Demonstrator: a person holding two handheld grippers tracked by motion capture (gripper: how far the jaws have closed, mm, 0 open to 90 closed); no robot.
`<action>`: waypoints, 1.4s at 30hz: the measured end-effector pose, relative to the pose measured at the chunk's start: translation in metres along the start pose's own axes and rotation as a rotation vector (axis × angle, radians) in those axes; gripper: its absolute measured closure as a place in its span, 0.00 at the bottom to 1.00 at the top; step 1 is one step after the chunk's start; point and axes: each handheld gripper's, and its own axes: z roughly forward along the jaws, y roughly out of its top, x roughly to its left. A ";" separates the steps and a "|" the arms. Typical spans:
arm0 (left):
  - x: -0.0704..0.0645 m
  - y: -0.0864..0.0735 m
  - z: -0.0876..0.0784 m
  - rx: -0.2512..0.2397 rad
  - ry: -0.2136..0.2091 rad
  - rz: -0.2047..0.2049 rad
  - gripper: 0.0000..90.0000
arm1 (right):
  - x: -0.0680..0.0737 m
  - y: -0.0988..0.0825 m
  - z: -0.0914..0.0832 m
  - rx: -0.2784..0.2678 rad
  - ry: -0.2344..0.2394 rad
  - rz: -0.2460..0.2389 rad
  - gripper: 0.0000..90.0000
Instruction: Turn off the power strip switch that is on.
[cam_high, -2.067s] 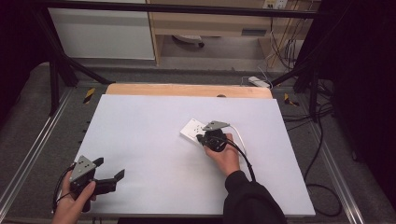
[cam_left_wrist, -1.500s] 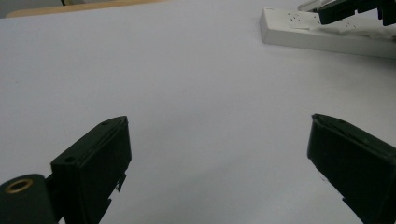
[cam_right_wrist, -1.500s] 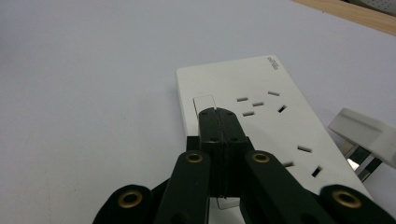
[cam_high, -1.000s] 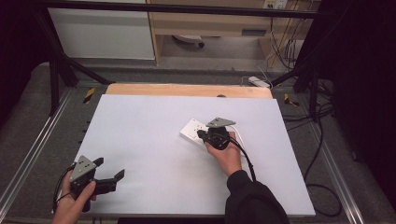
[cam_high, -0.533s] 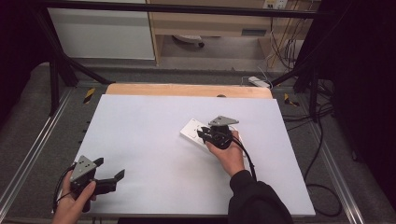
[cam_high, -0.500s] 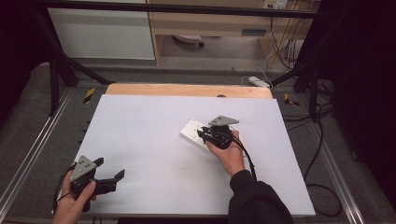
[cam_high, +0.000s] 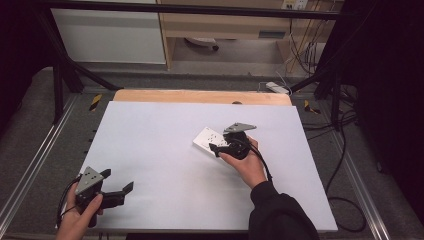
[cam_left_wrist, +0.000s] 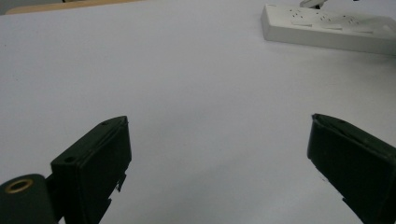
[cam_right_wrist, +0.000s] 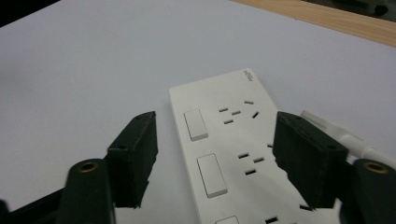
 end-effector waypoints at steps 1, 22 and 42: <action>0.000 0.000 0.000 0.000 0.000 0.001 0.07 | 0.000 0.000 0.000 0.003 -0.003 -0.003 0.28; 0.000 0.000 0.001 0.005 0.002 0.001 0.07 | -0.005 0.010 -0.027 -0.084 0.017 -0.009 0.05; 0.000 0.000 0.001 0.007 0.000 0.002 0.07 | -0.027 0.007 -0.068 -0.163 -0.033 -0.016 0.06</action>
